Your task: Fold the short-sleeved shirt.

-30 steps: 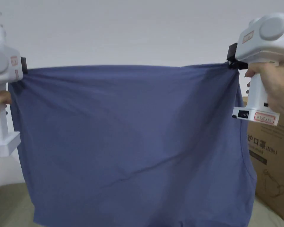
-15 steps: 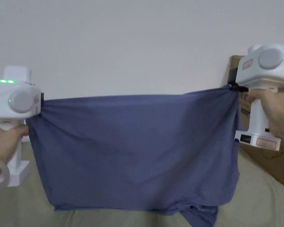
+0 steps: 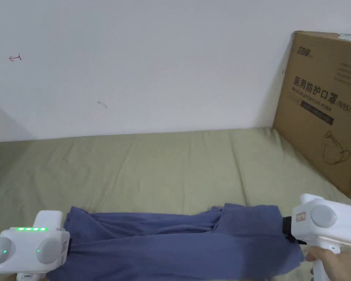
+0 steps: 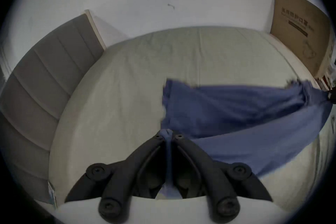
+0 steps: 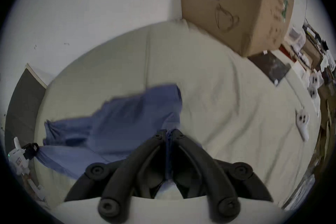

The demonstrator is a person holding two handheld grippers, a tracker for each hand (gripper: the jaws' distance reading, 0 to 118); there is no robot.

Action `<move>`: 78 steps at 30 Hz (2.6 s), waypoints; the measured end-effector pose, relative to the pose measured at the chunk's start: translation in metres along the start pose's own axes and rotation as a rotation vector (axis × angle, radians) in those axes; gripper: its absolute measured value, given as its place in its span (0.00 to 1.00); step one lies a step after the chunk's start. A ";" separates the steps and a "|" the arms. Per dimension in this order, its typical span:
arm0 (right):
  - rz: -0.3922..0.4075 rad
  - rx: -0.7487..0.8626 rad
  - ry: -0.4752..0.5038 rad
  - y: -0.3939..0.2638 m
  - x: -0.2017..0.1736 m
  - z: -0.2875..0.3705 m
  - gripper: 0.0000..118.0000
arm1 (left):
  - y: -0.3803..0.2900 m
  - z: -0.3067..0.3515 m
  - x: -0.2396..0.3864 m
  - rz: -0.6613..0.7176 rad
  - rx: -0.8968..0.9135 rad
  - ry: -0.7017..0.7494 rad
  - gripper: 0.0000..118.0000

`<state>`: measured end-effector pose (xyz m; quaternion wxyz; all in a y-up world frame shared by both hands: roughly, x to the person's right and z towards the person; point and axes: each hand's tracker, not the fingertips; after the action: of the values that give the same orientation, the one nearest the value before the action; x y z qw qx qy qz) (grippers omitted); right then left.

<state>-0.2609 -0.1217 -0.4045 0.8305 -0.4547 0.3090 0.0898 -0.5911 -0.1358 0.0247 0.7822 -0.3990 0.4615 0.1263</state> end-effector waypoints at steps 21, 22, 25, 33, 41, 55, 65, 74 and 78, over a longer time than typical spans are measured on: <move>-0.051 -0.065 0.050 -0.275 0.117 0.182 0.04 | -0.285 0.237 -0.042 -0.010 -0.044 -0.065 0.03; -0.041 -0.071 0.044 -0.281 0.118 0.181 0.04 | -0.289 0.236 -0.042 -0.010 -0.050 -0.066 0.03; -0.058 -0.077 0.047 -0.289 0.120 0.178 0.04 | -0.296 0.238 -0.040 -0.010 -0.052 -0.065 0.03; -0.021 -0.104 0.003 -0.285 0.120 0.169 0.79 | -0.294 0.238 -0.047 0.056 -0.069 -0.047 0.87; 0.040 0.023 0.041 -0.284 0.115 0.202 0.29 | -0.288 0.270 -0.045 0.095 0.000 -0.129 0.32; 0.077 0.005 0.094 -0.302 0.102 0.202 0.00 | -0.327 0.283 -0.057 0.165 0.011 -0.181 0.63; 0.072 -0.027 0.102 -0.298 0.096 0.199 0.00 | -0.318 0.241 -0.059 0.192 -0.021 -0.162 0.30; 0.054 -0.027 0.131 -0.299 0.110 0.208 0.00 | -0.327 0.230 -0.057 0.178 -0.057 -0.170 0.03; 0.070 -0.019 0.125 -0.287 0.110 0.209 0.67 | -0.321 0.236 -0.052 0.151 -0.054 -0.163 0.03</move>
<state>0.0400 -0.1303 -0.1860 0.8017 -0.4561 0.3749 0.0933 -0.2911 -0.1609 0.2908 0.7944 -0.3723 0.4217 0.2292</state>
